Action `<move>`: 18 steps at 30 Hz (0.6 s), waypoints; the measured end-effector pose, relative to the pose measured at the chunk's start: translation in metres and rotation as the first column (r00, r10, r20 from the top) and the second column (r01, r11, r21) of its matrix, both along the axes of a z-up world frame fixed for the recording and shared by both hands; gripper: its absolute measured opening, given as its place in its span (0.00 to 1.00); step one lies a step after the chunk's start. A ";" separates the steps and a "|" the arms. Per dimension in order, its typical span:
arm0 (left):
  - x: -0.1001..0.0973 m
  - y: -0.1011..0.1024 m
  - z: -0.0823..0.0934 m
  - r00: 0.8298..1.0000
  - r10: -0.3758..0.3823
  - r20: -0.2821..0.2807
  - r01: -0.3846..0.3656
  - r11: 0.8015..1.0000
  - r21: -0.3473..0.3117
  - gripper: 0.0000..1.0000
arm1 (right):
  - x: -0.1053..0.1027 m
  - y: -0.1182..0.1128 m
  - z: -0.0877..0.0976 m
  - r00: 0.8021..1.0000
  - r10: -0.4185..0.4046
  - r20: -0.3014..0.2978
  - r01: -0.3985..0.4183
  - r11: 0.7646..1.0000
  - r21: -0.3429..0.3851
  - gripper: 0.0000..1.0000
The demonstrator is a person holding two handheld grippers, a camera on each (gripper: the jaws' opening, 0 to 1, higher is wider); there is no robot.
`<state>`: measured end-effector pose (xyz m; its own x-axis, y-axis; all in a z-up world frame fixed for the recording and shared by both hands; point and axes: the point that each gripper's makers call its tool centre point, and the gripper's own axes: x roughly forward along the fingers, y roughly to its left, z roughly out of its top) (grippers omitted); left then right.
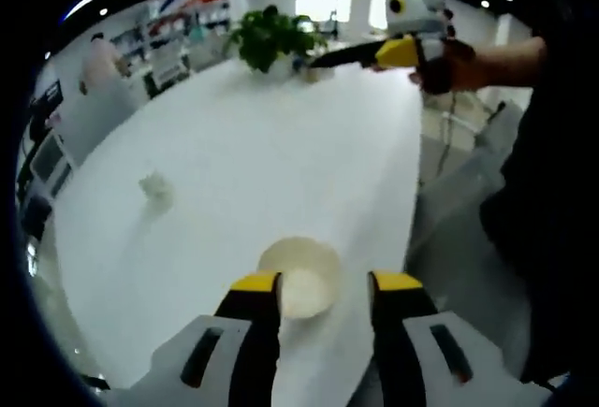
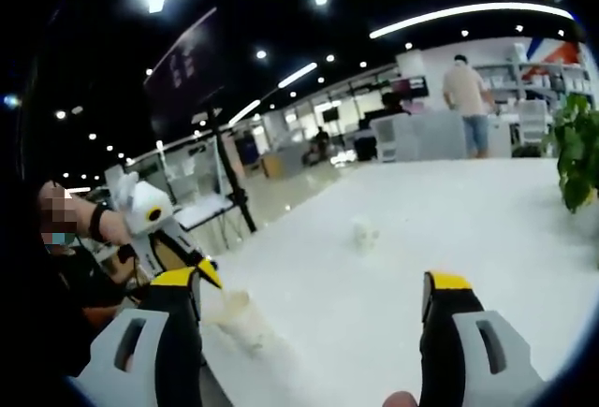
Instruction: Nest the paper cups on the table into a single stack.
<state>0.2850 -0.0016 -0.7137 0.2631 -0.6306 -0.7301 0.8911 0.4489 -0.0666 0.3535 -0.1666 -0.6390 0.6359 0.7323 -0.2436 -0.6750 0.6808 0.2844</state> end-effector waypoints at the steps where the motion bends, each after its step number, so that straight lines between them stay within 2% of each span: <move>1: 0.002 0.004 0.001 1.000 0.020 0.006 -0.020 1.000 -0.004 0.41 | -0.001 0.001 -0.001 1.000 0.001 -0.003 -0.001 1.000 -0.001 0.96; 6: 0.010 0.013 0.011 0.993 0.114 0.010 -0.113 0.990 -0.084 0.46 | -0.004 0.005 -0.003 1.000 0.009 -0.013 -0.009 1.000 -0.003 0.97; 8: 0.014 0.013 0.021 0.988 0.150 0.026 -0.145 0.979 -0.145 0.48 | -0.005 0.006 -0.004 1.000 0.012 -0.013 -0.012 1.000 -0.009 0.97; 13: 0.021 0.018 0.031 0.975 0.221 0.034 -0.208 0.954 -0.217 0.55 | -0.005 0.006 -0.005 1.000 0.010 -0.017 -0.010 1.000 -0.011 0.97; 18: 0.025 0.027 0.031 0.968 0.241 0.067 -0.222 0.952 -0.208 0.63 | -0.005 0.006 -0.008 1.000 0.012 -0.027 -0.012 1.000 -0.018 0.97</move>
<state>0.3098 0.0251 -0.6824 0.4779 -0.6739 -0.5634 0.7707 0.6294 -0.0991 0.3487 -0.1608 -0.6469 0.6203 0.7352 -0.2732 -0.6755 0.6778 0.2903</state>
